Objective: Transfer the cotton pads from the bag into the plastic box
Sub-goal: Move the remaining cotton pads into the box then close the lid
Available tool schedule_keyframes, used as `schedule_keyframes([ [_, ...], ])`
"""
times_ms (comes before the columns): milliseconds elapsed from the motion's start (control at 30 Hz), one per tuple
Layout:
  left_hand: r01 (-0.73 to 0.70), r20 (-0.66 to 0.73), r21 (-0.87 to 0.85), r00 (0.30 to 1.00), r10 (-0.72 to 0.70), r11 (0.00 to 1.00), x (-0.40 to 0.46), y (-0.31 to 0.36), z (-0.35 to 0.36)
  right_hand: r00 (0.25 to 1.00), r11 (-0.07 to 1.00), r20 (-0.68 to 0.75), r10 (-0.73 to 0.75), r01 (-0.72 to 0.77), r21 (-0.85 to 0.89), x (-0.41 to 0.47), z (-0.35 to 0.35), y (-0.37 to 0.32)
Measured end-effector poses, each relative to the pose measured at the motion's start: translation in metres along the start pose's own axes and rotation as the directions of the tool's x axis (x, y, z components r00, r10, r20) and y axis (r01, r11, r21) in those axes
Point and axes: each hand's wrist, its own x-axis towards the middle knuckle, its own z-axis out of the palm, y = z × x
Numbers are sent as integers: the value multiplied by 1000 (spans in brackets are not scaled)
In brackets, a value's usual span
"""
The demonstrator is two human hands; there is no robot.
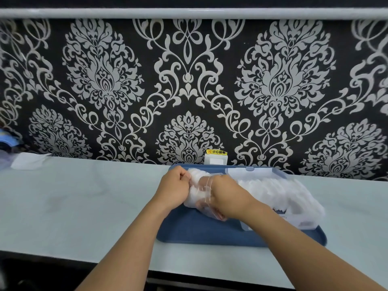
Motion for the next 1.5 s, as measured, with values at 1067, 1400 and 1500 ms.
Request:
schedule_keyframes([
  [1067,-14,130,-588,985,112,809,-66,90,72,943,421,-192,270,63,905,-73,-63,12],
  [1400,162,221,-684,975,-10,711,-71,106,108,846,528,-284,451,4,849,-81,-63,9],
  [1500,152,259,-658,965,32,738,-73,111,111,861,531,-299,413,39,847,-84,-63,12],
])
